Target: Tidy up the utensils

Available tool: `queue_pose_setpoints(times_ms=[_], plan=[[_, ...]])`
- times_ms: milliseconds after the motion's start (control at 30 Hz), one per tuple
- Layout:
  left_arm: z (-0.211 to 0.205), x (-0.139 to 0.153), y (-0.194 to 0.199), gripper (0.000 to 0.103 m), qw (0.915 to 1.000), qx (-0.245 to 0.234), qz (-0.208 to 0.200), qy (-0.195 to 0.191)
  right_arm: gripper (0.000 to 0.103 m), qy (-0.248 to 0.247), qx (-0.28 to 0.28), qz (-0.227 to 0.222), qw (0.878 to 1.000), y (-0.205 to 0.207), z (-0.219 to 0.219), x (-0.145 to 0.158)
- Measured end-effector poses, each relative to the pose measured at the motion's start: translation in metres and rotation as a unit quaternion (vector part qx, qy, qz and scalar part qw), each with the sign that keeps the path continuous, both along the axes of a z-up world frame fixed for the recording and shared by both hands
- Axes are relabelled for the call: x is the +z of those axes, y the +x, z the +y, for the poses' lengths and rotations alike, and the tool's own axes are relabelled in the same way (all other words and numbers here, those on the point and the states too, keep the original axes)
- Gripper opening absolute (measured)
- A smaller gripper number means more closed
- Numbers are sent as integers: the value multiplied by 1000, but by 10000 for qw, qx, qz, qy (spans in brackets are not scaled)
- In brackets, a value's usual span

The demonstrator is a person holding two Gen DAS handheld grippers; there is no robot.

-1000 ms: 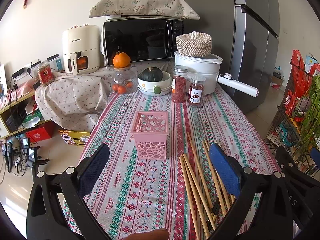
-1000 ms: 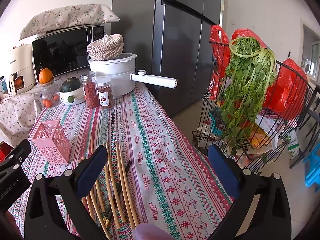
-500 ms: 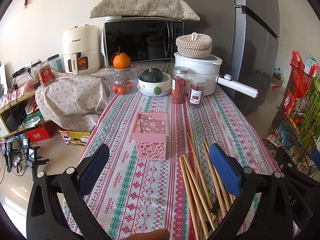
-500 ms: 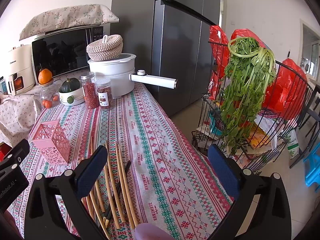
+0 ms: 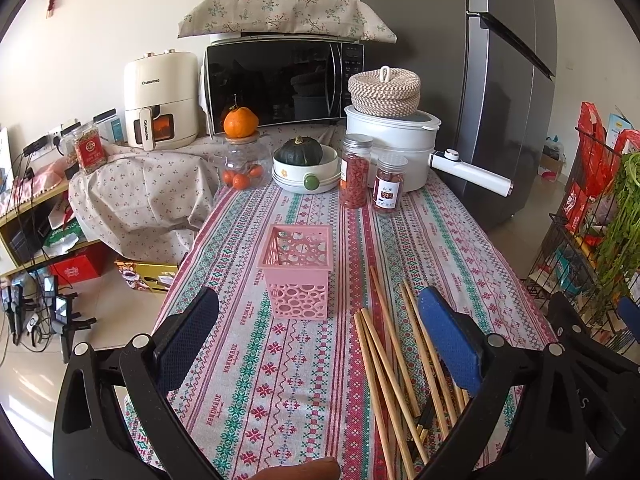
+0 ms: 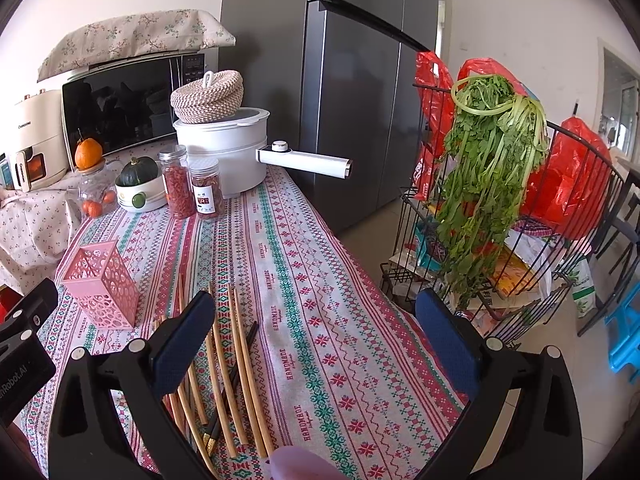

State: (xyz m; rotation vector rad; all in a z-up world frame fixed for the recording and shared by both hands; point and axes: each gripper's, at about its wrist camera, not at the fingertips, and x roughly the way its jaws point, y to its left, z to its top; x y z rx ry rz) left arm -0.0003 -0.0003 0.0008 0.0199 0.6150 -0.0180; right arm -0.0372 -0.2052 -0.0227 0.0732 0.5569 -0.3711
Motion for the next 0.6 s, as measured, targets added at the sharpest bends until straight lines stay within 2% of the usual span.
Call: queue_pose_setpoints(times_ms=[600], plan=[[-9,1,-3,96,10000,-37,-1,-20,98,-24,-17,5,10000,-1,-1,-1]])
